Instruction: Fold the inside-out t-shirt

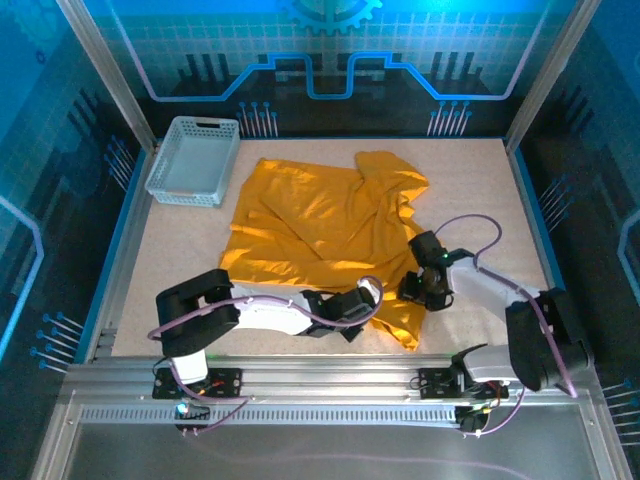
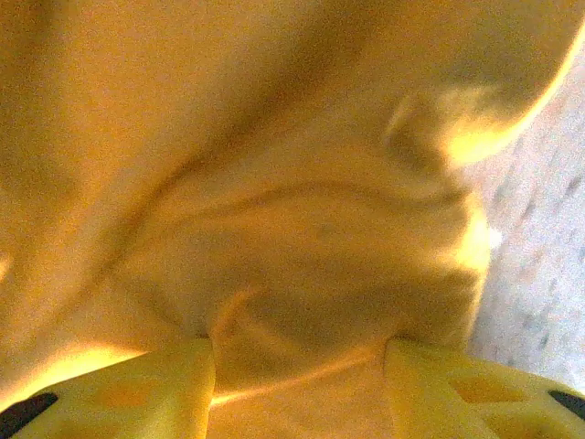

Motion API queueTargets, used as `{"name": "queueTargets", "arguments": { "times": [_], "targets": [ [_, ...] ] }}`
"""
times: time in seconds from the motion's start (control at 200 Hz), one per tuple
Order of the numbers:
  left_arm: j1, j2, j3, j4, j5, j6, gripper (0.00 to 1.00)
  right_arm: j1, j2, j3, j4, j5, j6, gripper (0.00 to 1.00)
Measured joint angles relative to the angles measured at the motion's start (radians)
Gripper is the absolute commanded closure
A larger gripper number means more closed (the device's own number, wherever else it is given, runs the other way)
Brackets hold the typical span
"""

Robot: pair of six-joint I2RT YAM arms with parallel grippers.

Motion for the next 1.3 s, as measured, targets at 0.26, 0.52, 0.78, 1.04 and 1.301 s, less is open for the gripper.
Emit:
{"name": "queueTargets", "arguments": {
  "times": [0.26, 0.52, 0.78, 1.04, 1.301],
  "targets": [
    [0.009, 0.003, 0.000, 0.047, 0.017, 0.024, 0.78, -0.107, 0.193, 0.168, 0.063, 0.012, -0.095, 0.48],
    [0.052, -0.004, -0.016, 0.107, 0.126, 0.017, 0.85, -0.129, 0.333, 0.335, 0.099, 0.047, -0.167, 0.47],
    [0.053, -0.017, -0.021, 0.113, 0.132, 0.029, 0.73, -0.088, 0.105, 0.254, 0.023, 0.090, -0.174, 0.45],
    [-0.053, -0.014, 0.053, 0.069, 0.101, 0.042, 0.59, -0.074, -0.243, 0.049, -0.106, 0.105, -0.113, 0.45],
    [-0.051, 0.095, 0.201, 0.039, 0.052, 0.018, 0.53, -0.088, -0.296, -0.031, -0.155, 0.104, -0.056, 0.44]
  ]
}}
